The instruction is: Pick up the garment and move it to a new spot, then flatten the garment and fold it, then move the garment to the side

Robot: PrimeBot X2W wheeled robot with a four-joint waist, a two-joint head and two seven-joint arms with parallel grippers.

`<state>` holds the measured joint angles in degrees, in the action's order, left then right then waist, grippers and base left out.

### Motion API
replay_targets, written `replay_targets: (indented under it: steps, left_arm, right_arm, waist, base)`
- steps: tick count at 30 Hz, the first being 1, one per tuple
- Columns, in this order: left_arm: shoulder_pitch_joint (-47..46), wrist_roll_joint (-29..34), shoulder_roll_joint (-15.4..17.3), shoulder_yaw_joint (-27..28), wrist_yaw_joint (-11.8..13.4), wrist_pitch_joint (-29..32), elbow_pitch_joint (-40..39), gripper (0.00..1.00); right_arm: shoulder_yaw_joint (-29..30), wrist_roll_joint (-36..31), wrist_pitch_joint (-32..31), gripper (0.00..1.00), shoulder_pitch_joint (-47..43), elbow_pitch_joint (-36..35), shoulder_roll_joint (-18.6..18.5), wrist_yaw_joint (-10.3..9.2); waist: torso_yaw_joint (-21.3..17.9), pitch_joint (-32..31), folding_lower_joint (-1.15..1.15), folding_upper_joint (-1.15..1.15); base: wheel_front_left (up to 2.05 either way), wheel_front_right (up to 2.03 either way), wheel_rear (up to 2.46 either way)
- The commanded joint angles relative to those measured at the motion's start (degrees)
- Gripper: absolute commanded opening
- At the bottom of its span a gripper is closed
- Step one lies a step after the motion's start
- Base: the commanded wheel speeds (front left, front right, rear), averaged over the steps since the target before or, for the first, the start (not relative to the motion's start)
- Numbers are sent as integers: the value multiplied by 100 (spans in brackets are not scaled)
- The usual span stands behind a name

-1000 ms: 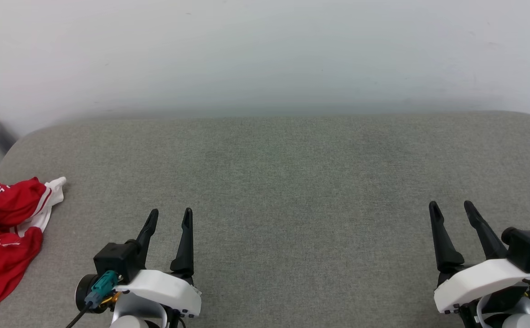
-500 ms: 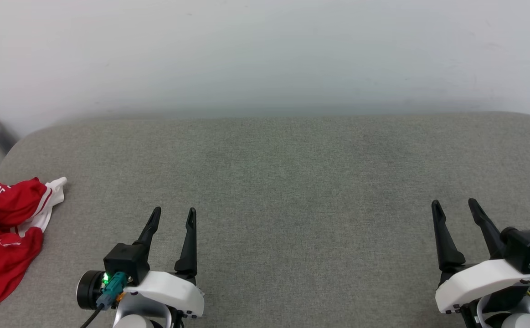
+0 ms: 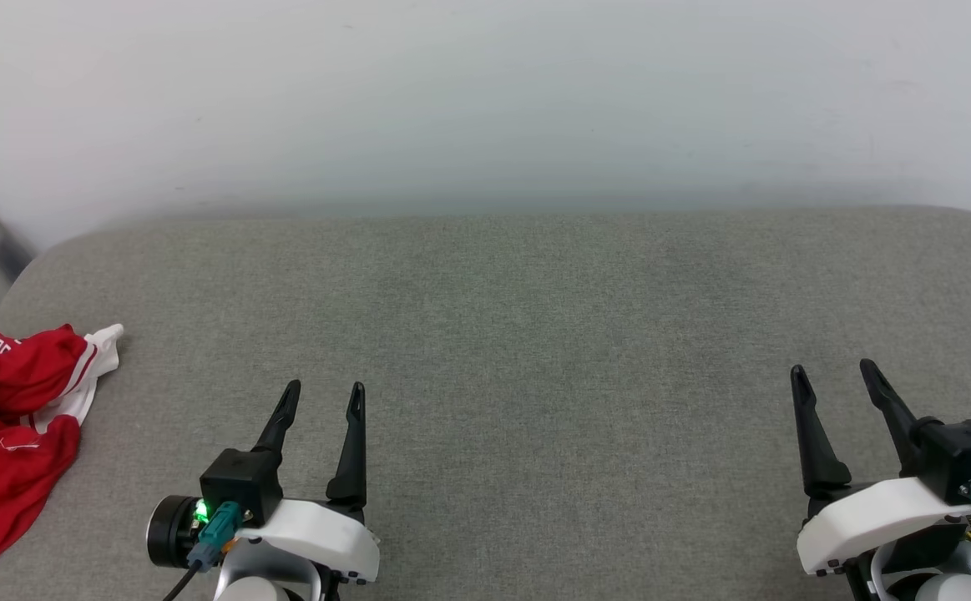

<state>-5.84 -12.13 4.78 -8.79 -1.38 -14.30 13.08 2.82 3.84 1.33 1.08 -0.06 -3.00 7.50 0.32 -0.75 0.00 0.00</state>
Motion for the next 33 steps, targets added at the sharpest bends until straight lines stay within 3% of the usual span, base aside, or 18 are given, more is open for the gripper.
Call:
replay_targets:
  steps: [1, 22, 33]
  left_arm:
    - [-55, 110, -15, 2, -8, -40, 18, 100]
    - [-165, 39, -106, 134, -20, -92, 237, 100]
    - [-261, 198, -2, 299, 137, -92, 231, 100]
  right_arm:
    - [10, -138, 37, 100, 3, -34, 18, -2]
    - [38, -309, 84, 100, -12, 31, 19, -2]
    - [-199, -342, 0, 100, -107, -103, 17, -2]
  waist:
    - [1, 3, 0, 0]
    - [131, -8, 0, 0]
    - [1065, 33, 0, 0]
  base:
    - [0, 0, 0]
    - [0, 0, 0]
    - [0, 0, 0]
